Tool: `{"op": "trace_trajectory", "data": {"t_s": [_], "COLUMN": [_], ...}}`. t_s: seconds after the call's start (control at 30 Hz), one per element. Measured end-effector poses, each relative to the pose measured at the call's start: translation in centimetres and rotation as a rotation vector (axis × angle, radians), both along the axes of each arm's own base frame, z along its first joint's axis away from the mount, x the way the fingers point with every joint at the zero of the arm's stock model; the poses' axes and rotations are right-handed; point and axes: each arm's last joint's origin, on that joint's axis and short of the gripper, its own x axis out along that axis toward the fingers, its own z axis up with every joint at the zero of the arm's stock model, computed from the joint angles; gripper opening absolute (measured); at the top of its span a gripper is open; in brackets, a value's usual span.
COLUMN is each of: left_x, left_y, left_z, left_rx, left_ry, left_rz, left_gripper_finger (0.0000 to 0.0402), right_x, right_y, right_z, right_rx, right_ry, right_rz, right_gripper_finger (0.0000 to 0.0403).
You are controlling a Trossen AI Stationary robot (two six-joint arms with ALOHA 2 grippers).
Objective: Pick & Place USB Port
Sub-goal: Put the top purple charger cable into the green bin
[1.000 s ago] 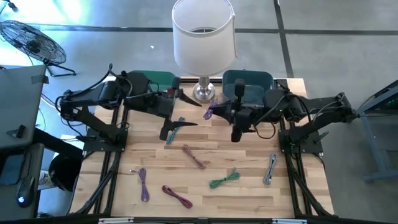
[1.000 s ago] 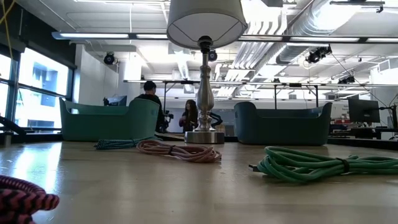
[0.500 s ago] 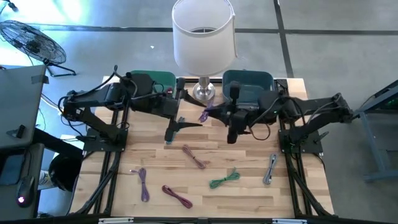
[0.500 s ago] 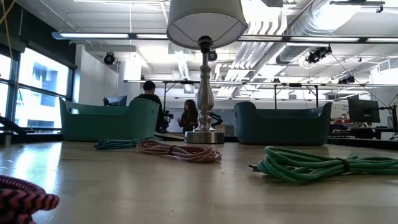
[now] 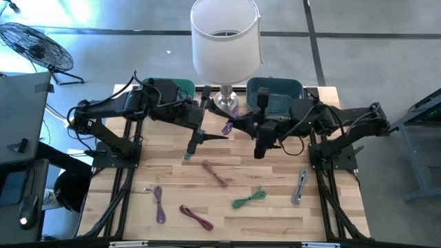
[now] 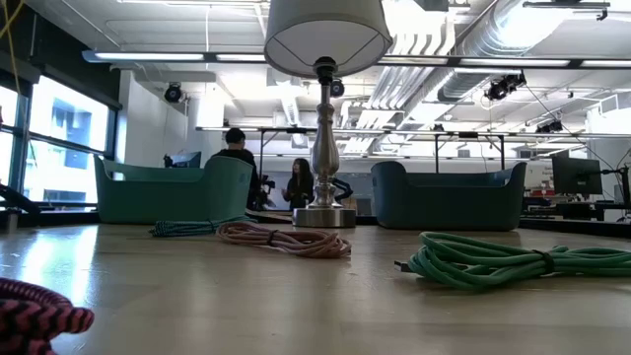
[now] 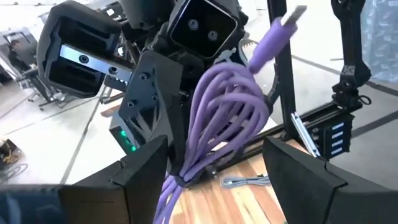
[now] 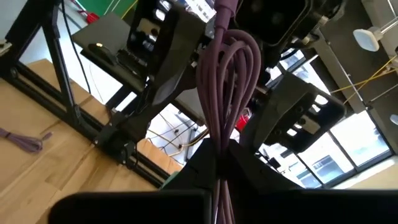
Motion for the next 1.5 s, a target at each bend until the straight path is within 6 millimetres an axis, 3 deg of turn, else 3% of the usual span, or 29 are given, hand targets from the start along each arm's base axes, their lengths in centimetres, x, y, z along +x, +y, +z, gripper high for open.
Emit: {"op": "trace_trajectory", "data": {"t_s": [0.43, 0.67, 0.87, 0.97, 1.23, 1.5], "left_x": [0.0, 0.0, 0.0, -0.1, -1.6, -6.6], "left_y": [0.0, -0.1, -0.1, 0.0, 0.2, 0.6], "left_z": [0.1, 0.1, -0.2, -0.1, 0.5, 1.5], "left_rx": [-0.001, 0.049, 0.121, 0.13, 0.158, 0.226], "left_ry": [-0.009, -0.017, -0.002, -0.006, -0.006, 0.146], "left_rz": [-0.002, -0.033, -0.042, 0.005, 0.05, 0.229], "left_gripper_finger": [0.0247, 0.0162, 0.0025, 0.0024, 0.0017, 0.0015], "right_x": [1.3, 1.3, 1.3, 1.3, 1.0, -0.3], "right_y": [0.2, 0.2, 0.2, 0.2, 0.3, 1.6], "right_z": [-0.9, -0.9, -1.0, -1.0, -0.7, -0.3], "right_rx": [-0.014, -0.013, -0.016, 0.011, 0.078, -0.01], "right_ry": [0.048, 0.043, 0.054, 0.05, 0.003, 0.009], "right_rz": [-0.005, -0.006, -0.008, -0.023, -0.189, -0.35], "right_gripper_finger": [0.001, 0.001, 0.001, 0.001, 0.0103, 0.016]}}
